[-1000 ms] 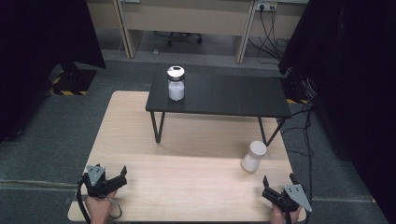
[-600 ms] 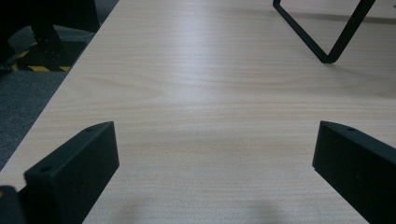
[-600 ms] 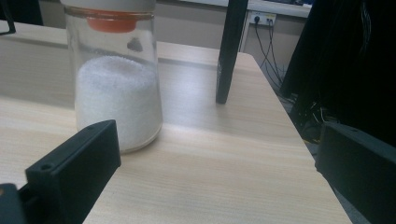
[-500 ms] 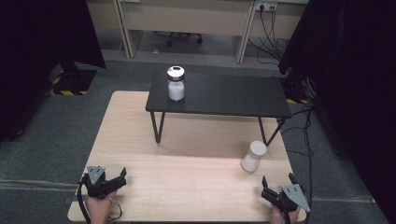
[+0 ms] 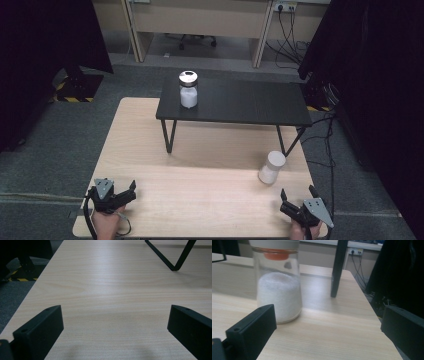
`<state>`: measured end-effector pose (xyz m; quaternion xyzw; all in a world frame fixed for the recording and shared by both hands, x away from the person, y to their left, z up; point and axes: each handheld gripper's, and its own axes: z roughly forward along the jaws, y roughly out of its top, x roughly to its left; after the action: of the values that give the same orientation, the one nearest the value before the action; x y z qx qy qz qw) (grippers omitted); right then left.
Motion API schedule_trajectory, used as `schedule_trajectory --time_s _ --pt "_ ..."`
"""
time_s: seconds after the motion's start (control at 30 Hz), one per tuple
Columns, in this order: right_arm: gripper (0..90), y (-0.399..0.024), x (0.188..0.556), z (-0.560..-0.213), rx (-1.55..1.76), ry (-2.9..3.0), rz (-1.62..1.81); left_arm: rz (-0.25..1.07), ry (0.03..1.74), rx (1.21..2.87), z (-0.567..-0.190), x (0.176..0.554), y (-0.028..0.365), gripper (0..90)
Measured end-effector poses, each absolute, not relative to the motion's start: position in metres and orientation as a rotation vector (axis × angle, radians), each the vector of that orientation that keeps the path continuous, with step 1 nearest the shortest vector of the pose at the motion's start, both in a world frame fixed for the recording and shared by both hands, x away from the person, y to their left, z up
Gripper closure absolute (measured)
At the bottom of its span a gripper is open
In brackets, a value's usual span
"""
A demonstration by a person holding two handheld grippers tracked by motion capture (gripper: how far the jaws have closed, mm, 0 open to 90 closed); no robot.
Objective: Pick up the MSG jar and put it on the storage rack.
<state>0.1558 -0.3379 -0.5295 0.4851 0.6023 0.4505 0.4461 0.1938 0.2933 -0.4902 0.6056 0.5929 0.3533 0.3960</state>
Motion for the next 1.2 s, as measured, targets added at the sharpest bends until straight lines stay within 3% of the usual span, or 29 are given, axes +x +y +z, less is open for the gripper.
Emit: schedule_trajectory --time_s 1.2 --pt "0.3 -0.324 0.182 -0.509 1.116 1.553 1.324 0.9 1.492 1.476 -0.495 0.185 0.297 0.0"
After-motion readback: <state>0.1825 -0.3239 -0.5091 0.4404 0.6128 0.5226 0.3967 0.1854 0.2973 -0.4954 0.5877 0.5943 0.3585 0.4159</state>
